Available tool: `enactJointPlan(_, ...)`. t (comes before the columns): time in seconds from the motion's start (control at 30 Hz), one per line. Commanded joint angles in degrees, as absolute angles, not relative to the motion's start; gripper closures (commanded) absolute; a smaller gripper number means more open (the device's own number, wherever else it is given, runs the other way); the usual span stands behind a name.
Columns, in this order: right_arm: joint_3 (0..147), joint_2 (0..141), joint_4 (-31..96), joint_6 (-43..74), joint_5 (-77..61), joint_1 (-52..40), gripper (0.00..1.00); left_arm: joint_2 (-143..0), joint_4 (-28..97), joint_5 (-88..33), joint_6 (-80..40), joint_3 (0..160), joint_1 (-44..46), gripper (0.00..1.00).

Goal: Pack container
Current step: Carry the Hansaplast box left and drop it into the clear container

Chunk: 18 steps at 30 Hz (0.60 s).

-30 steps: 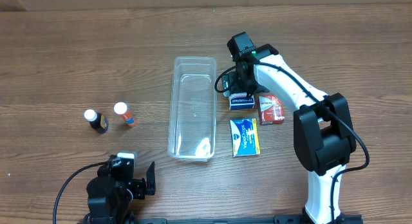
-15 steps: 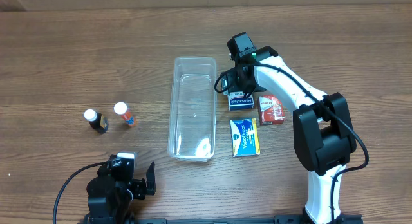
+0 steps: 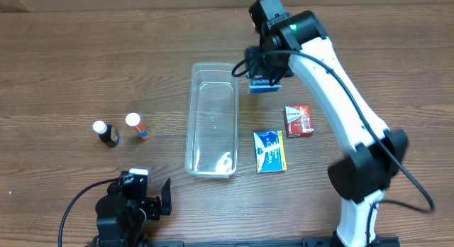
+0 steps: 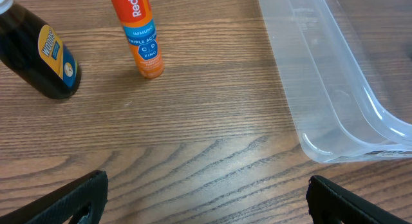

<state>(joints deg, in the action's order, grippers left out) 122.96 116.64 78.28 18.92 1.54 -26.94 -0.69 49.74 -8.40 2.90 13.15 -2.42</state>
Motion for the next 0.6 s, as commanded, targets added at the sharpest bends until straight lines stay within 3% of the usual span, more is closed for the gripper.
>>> enactJointPlan(0.0,123.37,115.52,74.65,26.52,0.32,-34.0,0.34,-0.25,49.52,-9.02,1.72,13.13,-2.96,0.0)
enactJointPlan(0.2,115.83,125.38,65.71,42.02,0.36,-39.64,0.35,-0.25,49.52,-9.02,1.72,13.13,-2.96,0.0)
enactJointPlan(0.3,115.44,128.03,63.66,43.29,0.32,-39.64,0.34,-0.25,49.52,-9.02,1.72,13.13,-2.96,0.0)
enactJointPlan(0.33,115.46,128.42,61.52,39.35,-0.12,-39.64,0.23,-0.25,49.52,-9.02,1.72,13.13,-2.96,0.0)
enactJointPlan(0.47,119.72,125.25,60.36,32.25,0.51,-39.42,0.09,-0.25,49.52,-9.02,1.72,13.13,-2.96,0.0)
enactJointPlan(0.57,122.93,119.72,66.0,31.24,1.83,-37.19,0.07,-0.25,49.52,-8.99,1.72,13.13,-2.96,0.0)
